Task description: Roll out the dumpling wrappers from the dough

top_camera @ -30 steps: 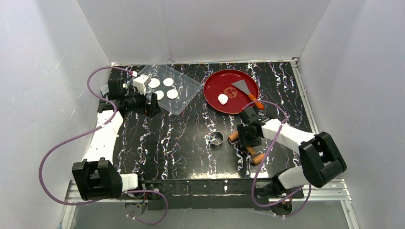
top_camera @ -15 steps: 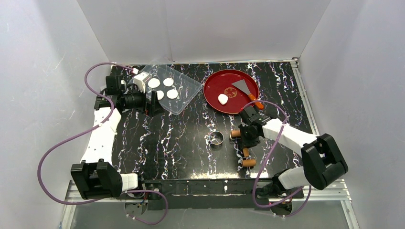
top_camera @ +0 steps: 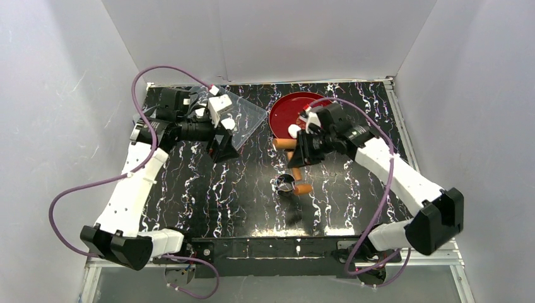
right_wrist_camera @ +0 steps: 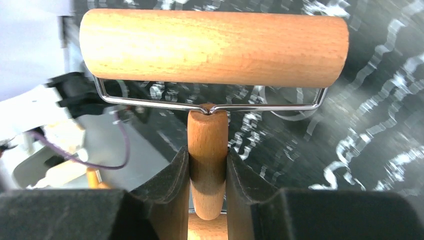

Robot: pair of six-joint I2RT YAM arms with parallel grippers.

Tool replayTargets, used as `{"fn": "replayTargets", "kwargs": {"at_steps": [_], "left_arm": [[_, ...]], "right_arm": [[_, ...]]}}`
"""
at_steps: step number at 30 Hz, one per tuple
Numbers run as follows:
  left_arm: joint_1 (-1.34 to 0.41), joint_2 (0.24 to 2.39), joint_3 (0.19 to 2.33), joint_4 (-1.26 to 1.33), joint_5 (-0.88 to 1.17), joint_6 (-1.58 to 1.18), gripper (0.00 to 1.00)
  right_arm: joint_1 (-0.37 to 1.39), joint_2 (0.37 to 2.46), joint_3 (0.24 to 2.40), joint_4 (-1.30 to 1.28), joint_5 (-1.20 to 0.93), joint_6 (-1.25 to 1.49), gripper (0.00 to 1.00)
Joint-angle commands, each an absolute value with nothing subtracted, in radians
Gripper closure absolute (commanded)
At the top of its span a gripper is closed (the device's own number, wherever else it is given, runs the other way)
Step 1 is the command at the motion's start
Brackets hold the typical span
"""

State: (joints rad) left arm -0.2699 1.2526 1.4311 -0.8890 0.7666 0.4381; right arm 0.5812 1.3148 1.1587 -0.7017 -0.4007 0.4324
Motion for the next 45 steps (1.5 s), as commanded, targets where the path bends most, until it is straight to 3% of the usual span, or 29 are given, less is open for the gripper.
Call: {"fn": "replayTargets", "kwargs": {"at_steps": [1, 7, 12, 18, 31, 39, 45], "left_arm": [[-0.363, 1.175, 1.547, -1.044, 0.659, 0.603, 0.01], [-0.474, 1.104, 1.544, -1.098, 0.546, 0.906, 0.0], [-0.503, 1.113, 1.577, -1.184, 0.476, 1.157, 0.0], [-0.508, 1.121, 1.559, -1.286, 0.465, 1.349, 0.01], [-0.509, 1.152, 1.515, -1.231, 0.541, 1.366, 0.01], [-0.509, 1.162, 1.5, -1.182, 0.532, 1.345, 0.31], [-0.508, 1.163, 1.457, -1.19, 0.543, 1.369, 0.38]], "right_arm": [[0.636, 1.452, 1.378, -0.65, -0.635, 0.48, 0.99], [0.718, 1.737, 1.744, -0.716, -0.765, 0.503, 0.99], [0.773, 1.826, 1.887, -0.717, -0.819, 0.539, 0.99], [0.815, 1.81, 1.868, -0.718, -0.831, 0.529, 0.99], [0.859, 1.756, 1.797, -0.598, -0.841, 0.584, 0.99], [0.869, 1.745, 1.762, -0.544, -0.862, 0.609, 0.99], [0.873, 1.732, 1.714, -0.379, -0.924, 0.709, 0.99]]}}
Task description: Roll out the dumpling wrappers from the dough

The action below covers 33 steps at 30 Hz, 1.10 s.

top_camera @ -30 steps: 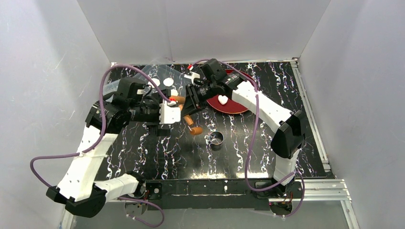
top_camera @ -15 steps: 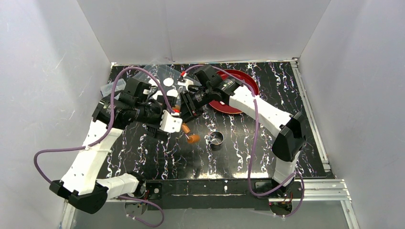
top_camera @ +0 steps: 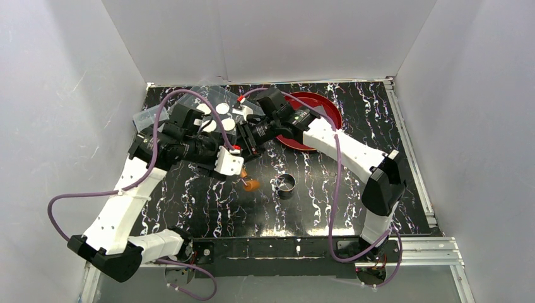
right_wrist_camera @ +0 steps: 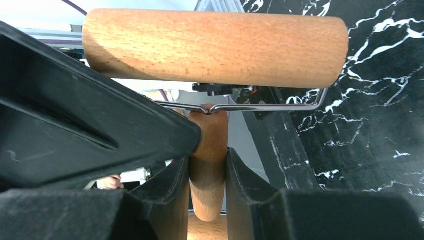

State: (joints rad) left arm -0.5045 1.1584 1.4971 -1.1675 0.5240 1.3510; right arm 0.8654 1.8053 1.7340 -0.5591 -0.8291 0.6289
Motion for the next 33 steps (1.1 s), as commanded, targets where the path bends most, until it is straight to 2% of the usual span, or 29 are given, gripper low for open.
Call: {"fn": "replayTargets", "kwargs": {"at_steps": [1, 4, 10, 20, 21, 22, 23, 24, 25, 28, 30, 31, 33], "left_arm": [[-0.508, 1.163, 1.449, -1.187, 0.533, 1.374, 0.38], [-0.508, 1.166, 1.439, -1.173, 0.509, 1.384, 0.37], [-0.508, 1.177, 1.448, -1.202, 0.483, 1.43, 0.45], [-0.506, 1.185, 1.417, -1.188, 0.439, 1.463, 0.4], [-0.506, 1.195, 1.398, -1.179, 0.433, 1.463, 0.45], [-0.507, 1.194, 1.382, -1.175, 0.434, 1.466, 0.55], [-0.508, 1.189, 1.372, -1.161, 0.447, 1.455, 0.74], [-0.509, 1.189, 1.373, -1.156, 0.452, 1.448, 0.84], [-0.508, 1.187, 1.376, -1.155, 0.457, 1.443, 0.99], [-0.508, 1.165, 1.374, -1.131, 0.464, 1.386, 1.0], [-0.506, 1.147, 1.321, -1.055, 0.455, 1.226, 1.0], [-0.507, 1.143, 1.295, -1.044, 0.456, 1.198, 1.0], [-0.507, 1.137, 1.246, -1.021, 0.46, 1.145, 1.0]], "right_arm": [[0.873, 1.727, 1.709, -0.36, -0.926, 0.718, 0.99], [0.873, 1.72, 1.706, -0.355, -0.918, 0.722, 0.99], [0.873, 1.711, 1.694, -0.359, -0.917, 0.719, 0.99], [0.877, 1.705, 1.689, -0.326, -0.916, 0.743, 0.99], [0.881, 1.701, 1.685, -0.293, -0.912, 0.763, 0.99], [0.882, 1.702, 1.681, -0.269, -0.899, 0.773, 0.99], [0.882, 1.714, 1.682, -0.251, -0.898, 0.791, 0.99], [0.882, 1.723, 1.684, -0.243, -0.904, 0.799, 0.99], [0.882, 1.727, 1.683, -0.237, -0.905, 0.804, 0.99], [0.882, 1.714, 1.673, -0.239, -0.883, 0.796, 0.99], [0.882, 1.706, 1.683, -0.322, -0.832, 0.708, 0.99], [0.882, 1.703, 1.682, -0.336, -0.822, 0.683, 0.96], [0.882, 1.697, 1.676, -0.365, -0.806, 0.622, 0.83]]}}
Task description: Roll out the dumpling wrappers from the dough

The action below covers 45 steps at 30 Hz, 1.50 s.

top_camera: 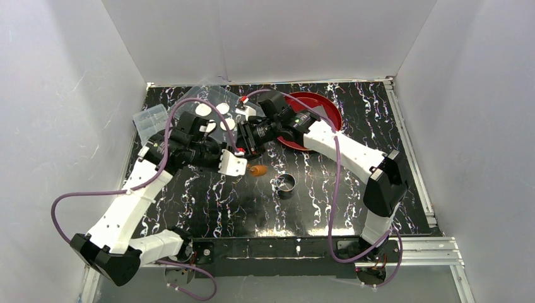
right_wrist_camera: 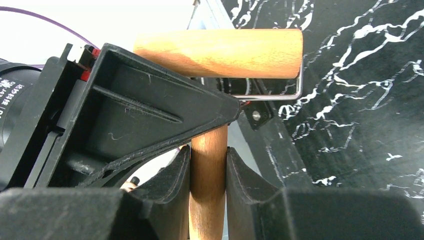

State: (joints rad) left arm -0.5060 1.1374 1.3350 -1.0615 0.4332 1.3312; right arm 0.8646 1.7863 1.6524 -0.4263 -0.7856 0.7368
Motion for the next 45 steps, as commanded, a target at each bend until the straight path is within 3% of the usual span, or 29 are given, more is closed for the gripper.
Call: {"fn": "replayTargets", "kwargs": {"at_steps": [1, 8, 27, 32, 35, 39, 45], "left_arm": [[-0.507, 1.131, 1.228, -1.006, 0.456, 1.119, 1.0], [-0.506, 1.097, 1.109, -0.927, 0.431, 1.024, 1.0], [-0.506, 1.07, 0.862, -0.8, 0.446, 0.946, 1.0], [-0.506, 1.067, 0.86, -0.807, 0.492, 0.919, 1.0], [-0.506, 1.071, 0.885, -0.817, 0.495, 0.906, 1.0], [-0.507, 1.071, 0.916, -0.844, 0.529, 0.9, 1.0], [-0.506, 1.077, 0.99, -0.915, 0.595, 0.901, 1.0]], "right_arm": [[0.882, 1.696, 1.663, -0.372, -0.802, 0.604, 0.78], [0.882, 1.689, 1.556, -0.283, -0.814, 0.591, 0.54], [0.853, 1.75, 1.603, -0.368, -0.738, 0.508, 0.48], [0.781, 1.658, 1.586, -0.441, -0.66, 0.413, 0.47], [0.77, 1.592, 1.566, -0.485, -0.591, 0.328, 0.35], [0.769, 1.495, 1.517, -0.513, -0.503, 0.218, 0.29], [0.787, 1.232, 1.253, -0.369, -0.569, 0.06, 0.2]]}}
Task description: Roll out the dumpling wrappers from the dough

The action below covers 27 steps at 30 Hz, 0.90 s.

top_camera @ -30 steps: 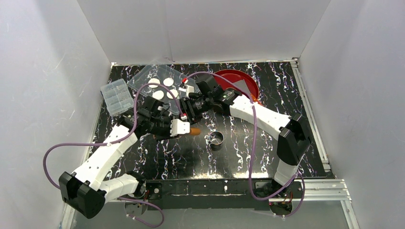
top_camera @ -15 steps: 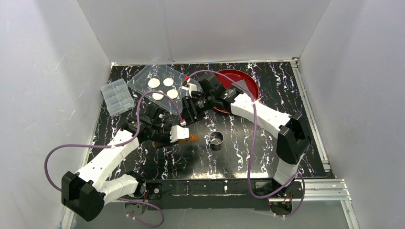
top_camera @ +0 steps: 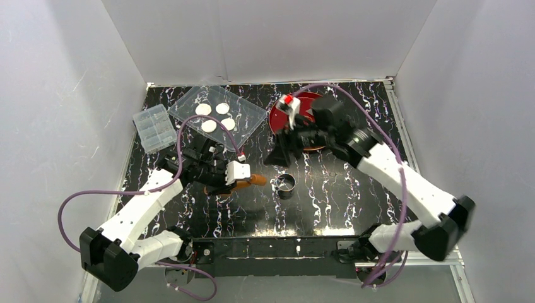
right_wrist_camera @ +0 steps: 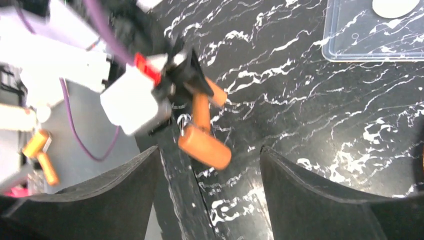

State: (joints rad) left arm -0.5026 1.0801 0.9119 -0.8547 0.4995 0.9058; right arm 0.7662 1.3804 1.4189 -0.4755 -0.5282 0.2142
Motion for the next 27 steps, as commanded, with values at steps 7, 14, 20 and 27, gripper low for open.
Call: {"fn": "replayTargets", "kwargs": {"at_steps": [7, 14, 20, 27], "left_arm": [[-0.506, 1.078, 1.046, -0.979, 0.648, 0.905, 1.0], [-0.506, 1.075, 1.063, -1.006, 0.674, 0.912, 1.0], [-0.506, 1.081, 1.071, -1.014, 0.712, 0.897, 1.0], [-0.506, 1.092, 1.103, -1.021, 0.77, 0.874, 1.0]], "right_arm": [[0.894, 1.148, 1.093, -0.221, -0.539, -0.059, 0.16], [0.962, 1.244, 1.165, -0.217, -0.442, -0.144, 0.15], [1.033, 1.325, 1.189, -0.238, -0.426, -0.19, 0.14], [1.042, 1.391, 1.166, -0.104, -0.451, -0.149, 0.16]]}}
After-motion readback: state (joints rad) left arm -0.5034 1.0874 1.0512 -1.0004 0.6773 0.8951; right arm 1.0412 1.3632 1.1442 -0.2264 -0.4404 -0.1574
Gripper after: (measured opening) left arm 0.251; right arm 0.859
